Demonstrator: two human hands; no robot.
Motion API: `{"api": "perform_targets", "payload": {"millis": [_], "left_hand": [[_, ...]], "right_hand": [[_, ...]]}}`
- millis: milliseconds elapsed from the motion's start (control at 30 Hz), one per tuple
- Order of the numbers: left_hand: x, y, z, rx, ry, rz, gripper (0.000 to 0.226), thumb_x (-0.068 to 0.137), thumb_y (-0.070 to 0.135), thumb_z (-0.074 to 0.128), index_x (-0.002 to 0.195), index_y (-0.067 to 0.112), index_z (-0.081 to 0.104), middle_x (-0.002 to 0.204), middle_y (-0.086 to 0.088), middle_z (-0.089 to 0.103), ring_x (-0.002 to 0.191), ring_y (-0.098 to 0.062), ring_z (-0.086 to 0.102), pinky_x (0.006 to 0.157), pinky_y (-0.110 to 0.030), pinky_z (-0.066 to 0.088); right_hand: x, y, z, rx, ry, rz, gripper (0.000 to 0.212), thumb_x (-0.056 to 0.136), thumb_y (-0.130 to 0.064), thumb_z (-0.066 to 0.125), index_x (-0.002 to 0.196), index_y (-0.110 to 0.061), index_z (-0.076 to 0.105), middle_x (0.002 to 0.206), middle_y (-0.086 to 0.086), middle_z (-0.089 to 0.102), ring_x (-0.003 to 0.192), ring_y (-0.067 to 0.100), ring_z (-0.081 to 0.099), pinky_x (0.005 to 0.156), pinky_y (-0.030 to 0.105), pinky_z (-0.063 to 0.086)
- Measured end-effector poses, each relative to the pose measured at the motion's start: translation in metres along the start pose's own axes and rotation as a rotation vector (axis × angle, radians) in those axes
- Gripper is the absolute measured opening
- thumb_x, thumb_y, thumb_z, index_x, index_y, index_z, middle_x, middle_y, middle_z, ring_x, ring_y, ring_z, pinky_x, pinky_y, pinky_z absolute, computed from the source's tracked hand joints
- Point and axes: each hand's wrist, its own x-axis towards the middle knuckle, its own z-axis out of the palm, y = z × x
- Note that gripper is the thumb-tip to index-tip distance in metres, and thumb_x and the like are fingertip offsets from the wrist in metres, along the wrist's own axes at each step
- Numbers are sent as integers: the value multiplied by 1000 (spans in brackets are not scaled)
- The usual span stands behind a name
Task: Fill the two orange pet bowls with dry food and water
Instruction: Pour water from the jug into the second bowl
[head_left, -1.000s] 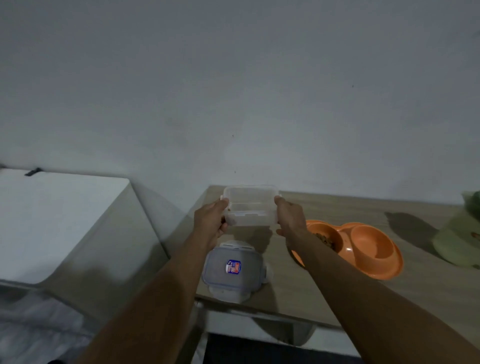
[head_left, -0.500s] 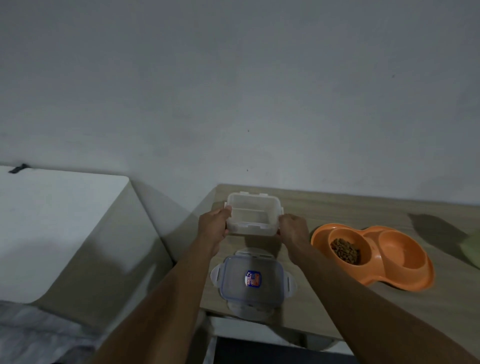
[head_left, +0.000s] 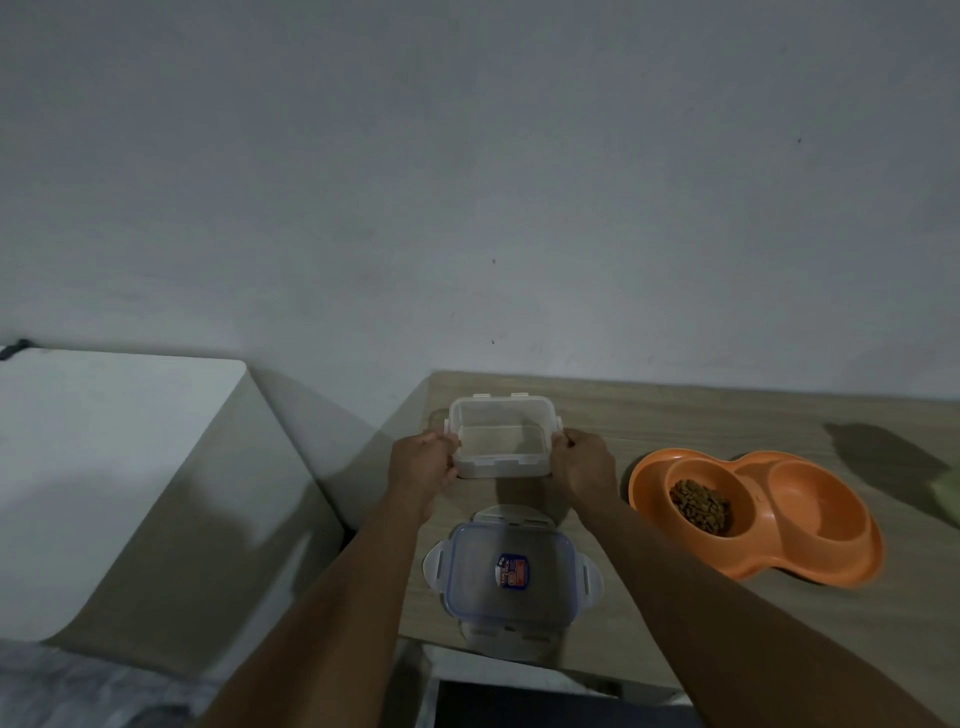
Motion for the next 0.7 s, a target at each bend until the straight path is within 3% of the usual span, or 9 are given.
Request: {"api": "perform_targets", "payload": {"millis": [167, 267, 300, 400, 467, 533, 600, 700], "left_hand": [[-5, 1, 1, 62, 26, 22, 33, 93, 9, 61, 125, 4, 64, 115, -22, 67, 103, -32, 66, 88, -34, 55], [-8, 2, 1, 150, 16, 64, 30, 94, 13, 60, 122, 5, 67, 95, -12, 67, 82, -23, 64, 89, -37, 56], [-9, 3, 2, 205, 28, 90, 28, 94, 16, 59, 117, 4, 69, 94, -11, 68, 83, -24, 63, 90, -40, 56], [-21, 13, 3, 506, 137, 195, 31, 96, 23, 52, 108, 2, 70, 114, -19, 68, 106, -34, 63, 93, -38, 51], [-32, 23, 7, 628, 214, 274, 36, 99, 22, 47, 122, -1, 63, 131, -20, 60, 121, -35, 55, 97, -35, 43], [-41, 33, 12, 649, 256, 329, 41, 100, 21, 47, 135, 1, 53, 141, -18, 53, 130, -33, 49, 104, -36, 39], [-50, 39, 23, 655, 261, 402, 42, 100, 19, 48, 139, 4, 50, 142, -17, 52, 131, -33, 49, 106, -37, 39], [-66, 45, 48, 643, 216, 479, 41, 99, 18, 49, 138, 5, 51, 140, -17, 54, 128, -34, 51, 103, -38, 42]], "right_hand": [[3, 1, 0, -16, -19, 6, 38, 103, -27, 41, 68, -20, 54, 85, 15, 64, 87, 33, 62, 82, 44, 52], [3, -1, -3, -30, -63, 12, 38, 103, -30, 42, 71, -20, 57, 89, 15, 64, 92, 35, 63, 86, 46, 52], [2, -2, -5, -35, -78, 9, 37, 103, -32, 42, 76, -17, 63, 91, 16, 66, 95, 35, 64, 88, 46, 52], [-1, 0, -14, -37, -71, -18, 43, 103, -39, 42, 97, -7, 71, 98, 17, 70, 97, 34, 65, 90, 48, 53], [-3, 3, -26, -30, -27, -41, 43, 102, -39, 42, 80, -13, 67, 90, 15, 68, 91, 33, 65, 85, 43, 52], [-4, 6, -42, -41, 49, -67, 46, 102, -38, 42, 61, -20, 51, 80, 13, 61, 83, 30, 61, 76, 34, 45], [-7, 9, -65, -50, 133, -76, 48, 103, -36, 42, 59, -19, 46, 78, 14, 59, 82, 31, 59, 73, 34, 40], [-13, 20, -105, -20, 267, -66, 42, 103, -36, 41, 71, -11, 54, 87, 20, 66, 93, 38, 63, 76, 35, 42]]}}
